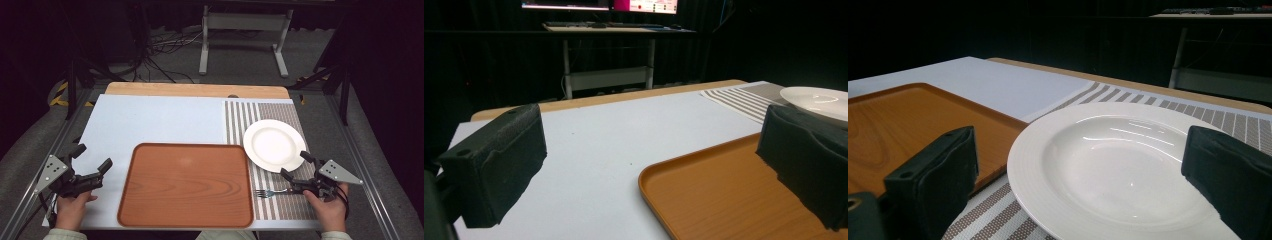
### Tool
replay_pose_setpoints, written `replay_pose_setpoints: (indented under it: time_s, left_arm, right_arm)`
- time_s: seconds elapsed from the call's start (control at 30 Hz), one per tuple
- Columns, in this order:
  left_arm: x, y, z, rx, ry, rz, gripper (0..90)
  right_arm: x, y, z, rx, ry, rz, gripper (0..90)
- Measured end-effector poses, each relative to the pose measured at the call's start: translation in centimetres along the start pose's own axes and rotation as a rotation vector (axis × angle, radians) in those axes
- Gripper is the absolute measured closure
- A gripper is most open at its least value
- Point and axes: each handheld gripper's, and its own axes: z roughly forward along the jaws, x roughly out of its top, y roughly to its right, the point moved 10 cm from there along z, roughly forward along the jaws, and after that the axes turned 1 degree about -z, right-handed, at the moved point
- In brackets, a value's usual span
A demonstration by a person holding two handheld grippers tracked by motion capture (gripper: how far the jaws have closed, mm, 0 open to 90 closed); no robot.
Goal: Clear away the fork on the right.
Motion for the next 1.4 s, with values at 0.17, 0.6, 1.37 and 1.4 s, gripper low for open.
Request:
replay_pose_setpoints:
  time_s: [0.17,0.6,1.37,1.4]
  left_arm:
    - [0.0,0.1,0.0,0.007,-0.004,0.025,0.4]
    - [0.0,0.4,0.2,-0.016,-0.004,0.016,0.4]
    - [0.2,0.6,0.0,-0.021,-0.008,0.022,0.3]
    - [0.2,0.6,0.0,-0.022,-0.008,0.022,0.3]
  right_arm:
    - [0.2,-0.3,0.0,0.002,0.0,-0.003,2.9]
    - [0.4,-0.8,0.0,0.017,-0.003,-0.008,2.9]
    - [3.4,-2.5,1.2,0.155,-0.191,-0.131,2.2]
    - [3.3,-2.6,1.2,0.158,-0.203,-0.139,2.2]
